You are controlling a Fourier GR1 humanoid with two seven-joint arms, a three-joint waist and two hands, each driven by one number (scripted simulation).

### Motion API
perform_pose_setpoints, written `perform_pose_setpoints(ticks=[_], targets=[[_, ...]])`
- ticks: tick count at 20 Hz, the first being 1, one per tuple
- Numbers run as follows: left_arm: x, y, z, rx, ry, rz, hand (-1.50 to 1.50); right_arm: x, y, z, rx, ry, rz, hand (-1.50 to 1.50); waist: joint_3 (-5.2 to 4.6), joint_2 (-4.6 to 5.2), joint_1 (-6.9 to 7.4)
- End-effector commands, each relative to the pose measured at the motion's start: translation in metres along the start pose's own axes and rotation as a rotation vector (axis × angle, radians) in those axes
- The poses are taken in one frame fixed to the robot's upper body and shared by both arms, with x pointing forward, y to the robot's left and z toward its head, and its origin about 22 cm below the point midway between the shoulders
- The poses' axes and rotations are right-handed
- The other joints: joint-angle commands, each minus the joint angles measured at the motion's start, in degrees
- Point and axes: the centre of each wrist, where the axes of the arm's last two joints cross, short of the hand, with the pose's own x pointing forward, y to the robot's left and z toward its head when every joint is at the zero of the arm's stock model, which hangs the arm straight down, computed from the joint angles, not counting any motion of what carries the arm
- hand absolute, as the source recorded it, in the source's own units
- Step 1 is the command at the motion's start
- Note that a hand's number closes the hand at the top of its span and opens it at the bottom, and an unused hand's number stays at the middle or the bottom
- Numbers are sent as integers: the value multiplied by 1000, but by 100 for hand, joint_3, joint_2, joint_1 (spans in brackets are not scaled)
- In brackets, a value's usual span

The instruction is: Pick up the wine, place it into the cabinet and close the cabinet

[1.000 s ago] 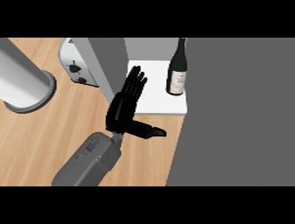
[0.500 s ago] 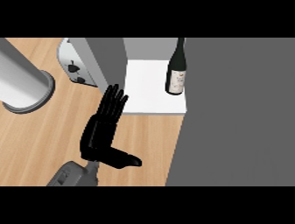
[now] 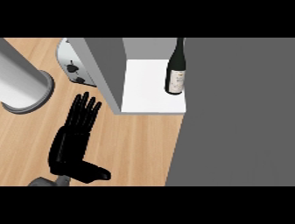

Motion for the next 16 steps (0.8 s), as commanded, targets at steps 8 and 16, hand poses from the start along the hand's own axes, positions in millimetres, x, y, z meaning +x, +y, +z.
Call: perform_pose_setpoints(ticks=[8, 16], targets=[[40, 55, 23, 47, -51, -84, -150, 57, 9, 13, 264, -69, -170, 150, -6, 17, -10], [90, 100, 26, 40, -51, -93, -150, 47, 24, 2, 248, -99, -171, 150, -16, 22, 14]])
